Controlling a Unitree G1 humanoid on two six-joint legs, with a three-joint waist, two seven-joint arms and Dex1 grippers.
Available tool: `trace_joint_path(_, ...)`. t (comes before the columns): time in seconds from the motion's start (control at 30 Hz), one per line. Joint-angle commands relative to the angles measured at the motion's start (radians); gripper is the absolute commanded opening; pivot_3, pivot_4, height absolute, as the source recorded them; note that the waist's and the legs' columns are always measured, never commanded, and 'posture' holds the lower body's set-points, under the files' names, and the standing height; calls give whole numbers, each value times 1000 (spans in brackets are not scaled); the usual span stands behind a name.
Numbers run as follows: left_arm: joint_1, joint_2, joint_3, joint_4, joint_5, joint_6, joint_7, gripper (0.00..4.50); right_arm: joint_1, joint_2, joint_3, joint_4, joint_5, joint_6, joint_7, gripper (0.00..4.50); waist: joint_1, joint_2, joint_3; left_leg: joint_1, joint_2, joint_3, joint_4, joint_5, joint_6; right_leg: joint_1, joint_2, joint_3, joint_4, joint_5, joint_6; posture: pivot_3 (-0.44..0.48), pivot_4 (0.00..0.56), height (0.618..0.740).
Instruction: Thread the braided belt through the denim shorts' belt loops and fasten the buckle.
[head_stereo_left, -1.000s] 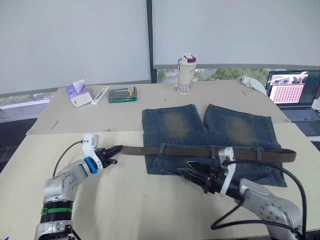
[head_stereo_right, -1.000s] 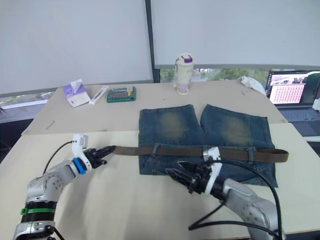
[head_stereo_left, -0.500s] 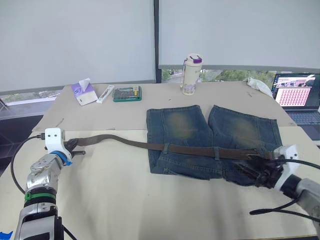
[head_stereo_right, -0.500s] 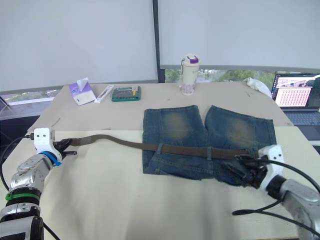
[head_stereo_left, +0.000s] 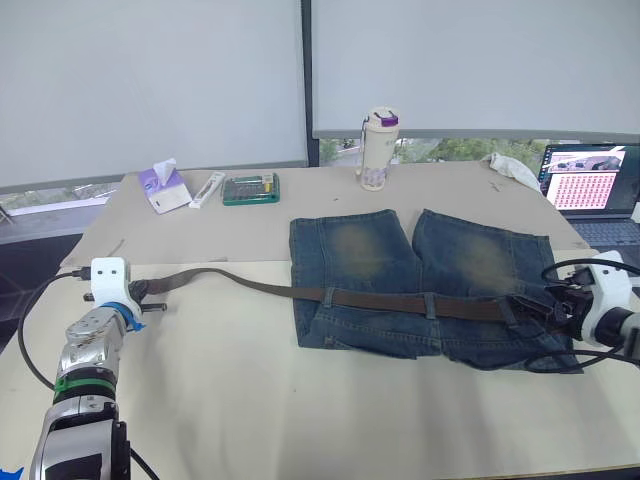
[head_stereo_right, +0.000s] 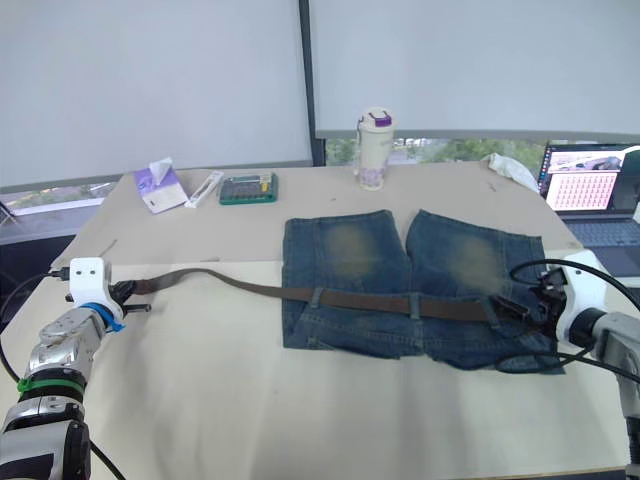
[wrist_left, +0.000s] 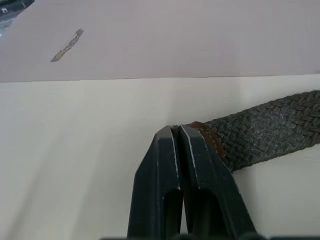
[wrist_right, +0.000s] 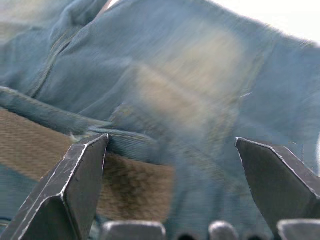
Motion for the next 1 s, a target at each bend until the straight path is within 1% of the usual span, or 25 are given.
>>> trace_joint_path(0.03,2,2,-4,-2,12,2,-2,0,-29,-11,11,-4,46,108,48,4477,1,0,0,0,0,0,0,0,0,0,0,0,0,0,0,0,150,740)
trace_joint_path(0.13,6,6,3,-13,11,0,1,0,-48,-11,4,4,52,130,62,3698,1,0,0,0,0,-1,0,0,0,0,0,0,0,0,0,0,150,740)
trace_joint_path(0.3,13,9,1,-19,12,2,-10,0,-32,-31,11,-20,79,163,143,1947,1,0,0,0,0,-1,0,0,0,0,0,0,0,0,0,0,150,740)
trace_joint_path(0.37,10,6,3,-21,6,3,-22,0,-25,-35,12,-29,77,158,158,1273,1,0,0,0,0,-1,0,0,0,0,0,0,0,0,0,0,150,740)
trace_joint_path(0.4,8,5,6,-22,1,4,-29,0,-24,-35,11,-31,76,157,161,1058,1,0,0,0,0,-1,0,0,0,0,0,0,0,0,0,0,150,740)
trace_joint_path(0.43,6,4,10,-24,-6,6,-36,0,-25,-32,8,-31,73,153,158,554,1,0,0,0,0,-1,0,0,0,0,0,0,0,0,0,0,150,740)
trace_joint_path(0.47,4,3,14,-25,-10,8,-41,0,-25,-29,6,-31,71,151,156,277,1,0,0,0,0,-1,0,0,0,0,0,0,0,0,0,0,150,740)
trace_joint_path(0.53,-6,9,23,-41,-17,-12,-55,697,-30,-19,-10,-25,63,132,136,229,1,0,0,0,0,-1,0,0,0,0,0,0,0,0,0,0,150,740)
trace_joint_path(0.57,-16,14,18,-45,3,-56,-39,984,-33,-12,-21,-21,60,122,120,229,1,0,0,0,0,-1,0,0,0,0,0,0,0,0,0,0,150,740)
trace_joint_path(0.63,-33,29,0,-52,55,-162,-2,1698,-30,-6,-31,-22,59,117,111,229,2,-2,0,-1,0,-1,1,0,0,-1,0,0,0,0,0,0,150,740)
trace_joint_path(0.67,-46,37,-9,-51,74,-203,8,1931,-29,-4,-35,-24,57,116,105,229,3,-2,1,-1,0,-1,1,0,0,-1,0,0,0,0,0,0,150,740)
trace_joint_path(0.7,-63,45,-10,-45,86,-227,22,2355,-27,-1,-39,-26,57,116,100,229,3,-2,1,-1,0,-1,1,0,0,-1,-1,0,0,1,0,0,150,740)
trace_joint_path(0.8,-141,106,-2,4,126,-259,91,3287,-13,2,-56,-41,61,115,90,229,4,-5,2,-2,0,-1,1,0,0,-1,0,0,0,1,0,0,150,740)
trace_joint_path(0.83,-157,121,-5,19,137,-269,105,3677,-10,2,-60,-44,62,115,88,229,4,-5,2,-2,0,-1,1,0,0,-1,0,0,0,1,0,0,150,740)
trace_joint_path(0.9,-201,123,-30,22,143,-296,66,4362,-6,4,-68,-49,66,114,88,229,2,-3,1,-1,0,-1,1,0,0,-1,0,-1,0,1,0,0,150,740)
trace_joint_path(0.93,-219,106,-45,9,130,-303,19,4497,-4,6,-71,-53,69,115,89,229,2,-2,0,-1,0,-1,1,0,0,-1,-1,0,0,1,0,0,150,740)
trace_joint_path(1.0,-241,67,-68,-15,99,-300,-71,4500,-1,9,-73,-58,73,116,92,229,9,0,-1,-1,-1,0,1,0,0,-1,-2,0,0,1,0,0,150,740)
